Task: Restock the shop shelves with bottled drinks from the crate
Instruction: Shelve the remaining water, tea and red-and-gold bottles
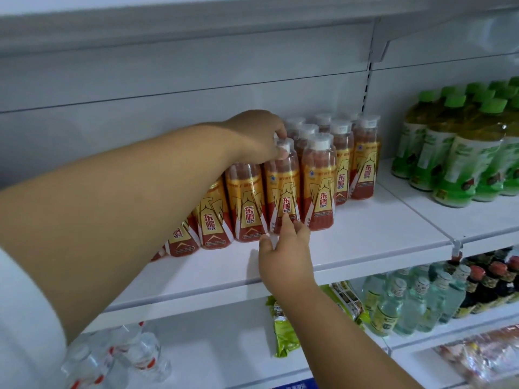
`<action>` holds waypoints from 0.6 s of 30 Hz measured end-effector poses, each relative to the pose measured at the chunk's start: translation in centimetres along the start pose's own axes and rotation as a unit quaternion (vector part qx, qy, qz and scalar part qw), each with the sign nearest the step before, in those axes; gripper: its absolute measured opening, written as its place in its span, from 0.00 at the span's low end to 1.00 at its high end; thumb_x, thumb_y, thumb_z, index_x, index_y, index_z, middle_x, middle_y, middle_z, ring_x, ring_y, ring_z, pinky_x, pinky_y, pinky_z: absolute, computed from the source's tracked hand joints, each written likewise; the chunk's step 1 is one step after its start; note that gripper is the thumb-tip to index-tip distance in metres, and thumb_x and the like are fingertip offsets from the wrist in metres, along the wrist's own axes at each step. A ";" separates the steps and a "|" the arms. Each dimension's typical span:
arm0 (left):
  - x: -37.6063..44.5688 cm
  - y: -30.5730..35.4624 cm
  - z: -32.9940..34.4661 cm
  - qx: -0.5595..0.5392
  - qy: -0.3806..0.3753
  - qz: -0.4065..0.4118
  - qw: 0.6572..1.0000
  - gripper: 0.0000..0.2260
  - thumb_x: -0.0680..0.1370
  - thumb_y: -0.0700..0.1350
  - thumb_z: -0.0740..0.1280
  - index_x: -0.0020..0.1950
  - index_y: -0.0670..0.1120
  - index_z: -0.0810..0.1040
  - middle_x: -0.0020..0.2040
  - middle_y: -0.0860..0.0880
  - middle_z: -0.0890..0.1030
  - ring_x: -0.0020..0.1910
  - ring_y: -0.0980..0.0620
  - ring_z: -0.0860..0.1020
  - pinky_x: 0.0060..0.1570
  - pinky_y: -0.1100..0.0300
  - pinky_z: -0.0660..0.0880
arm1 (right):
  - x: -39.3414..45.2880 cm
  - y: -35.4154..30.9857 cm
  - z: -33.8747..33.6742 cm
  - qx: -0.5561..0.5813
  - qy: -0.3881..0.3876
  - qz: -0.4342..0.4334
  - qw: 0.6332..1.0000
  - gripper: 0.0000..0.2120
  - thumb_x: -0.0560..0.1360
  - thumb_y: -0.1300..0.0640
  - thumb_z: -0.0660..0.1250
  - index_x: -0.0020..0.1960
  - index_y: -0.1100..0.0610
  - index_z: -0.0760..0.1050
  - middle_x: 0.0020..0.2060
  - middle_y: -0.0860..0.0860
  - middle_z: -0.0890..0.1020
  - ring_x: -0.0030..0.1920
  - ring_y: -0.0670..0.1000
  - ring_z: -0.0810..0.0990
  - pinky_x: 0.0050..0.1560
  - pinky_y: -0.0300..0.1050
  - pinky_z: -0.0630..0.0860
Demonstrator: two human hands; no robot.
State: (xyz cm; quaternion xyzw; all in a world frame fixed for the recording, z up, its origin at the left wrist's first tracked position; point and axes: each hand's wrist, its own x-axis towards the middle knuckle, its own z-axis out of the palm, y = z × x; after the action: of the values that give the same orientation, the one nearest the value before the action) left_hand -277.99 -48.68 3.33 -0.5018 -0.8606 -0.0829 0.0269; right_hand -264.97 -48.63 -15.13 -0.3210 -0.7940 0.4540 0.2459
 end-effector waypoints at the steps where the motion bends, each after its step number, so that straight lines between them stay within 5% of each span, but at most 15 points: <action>1: 0.0 0.0 0.0 -0.002 0.000 -0.001 1.000 0.21 0.80 0.54 0.68 0.72 0.51 0.73 0.69 0.47 0.75 0.63 0.46 0.74 0.55 0.56 0.67 | -0.1 -0.1 0.0 -0.001 0.002 -0.002 1.000 0.31 0.82 0.54 0.62 0.81 0.55 0.53 0.78 0.52 0.55 0.72 0.55 0.69 0.70 0.44 0.67; 18: -0.2 0.0 0.2 -0.007 0.014 -0.001 1.000 0.20 0.80 0.54 0.69 0.70 0.50 0.74 0.68 0.46 0.75 0.64 0.45 0.74 0.55 0.56 0.67 | -0.1 -0.8 -0.8 -0.019 -0.023 -0.001 1.000 0.28 0.83 0.55 0.60 0.81 0.55 0.56 0.77 0.52 0.59 0.72 0.54 0.69 0.67 0.45 0.68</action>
State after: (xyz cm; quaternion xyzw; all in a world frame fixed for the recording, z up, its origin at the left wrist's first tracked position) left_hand -277.91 -48.79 3.12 -0.4996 -0.8602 -0.0958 0.0358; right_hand -264.58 -48.57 -14.07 -0.3140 -0.8081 0.4460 0.2224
